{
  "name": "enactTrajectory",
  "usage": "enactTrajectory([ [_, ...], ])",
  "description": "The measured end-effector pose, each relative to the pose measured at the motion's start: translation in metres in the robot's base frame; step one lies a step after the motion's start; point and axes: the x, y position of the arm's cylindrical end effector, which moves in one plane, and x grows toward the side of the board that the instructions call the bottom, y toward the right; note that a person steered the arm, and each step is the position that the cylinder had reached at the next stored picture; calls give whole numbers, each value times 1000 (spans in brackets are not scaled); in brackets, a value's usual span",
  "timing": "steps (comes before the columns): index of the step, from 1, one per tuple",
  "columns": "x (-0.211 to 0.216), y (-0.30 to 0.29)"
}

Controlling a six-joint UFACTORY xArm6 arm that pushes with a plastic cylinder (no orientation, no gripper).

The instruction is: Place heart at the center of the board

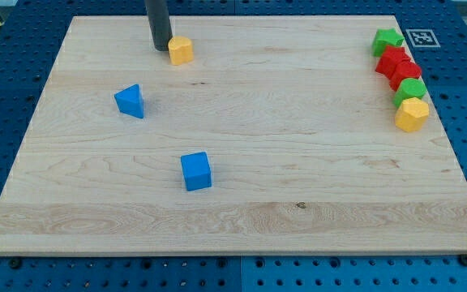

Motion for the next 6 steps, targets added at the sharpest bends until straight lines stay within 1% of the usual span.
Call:
enactTrajectory([
  [2, 9, 0],
  [6, 18, 43],
])
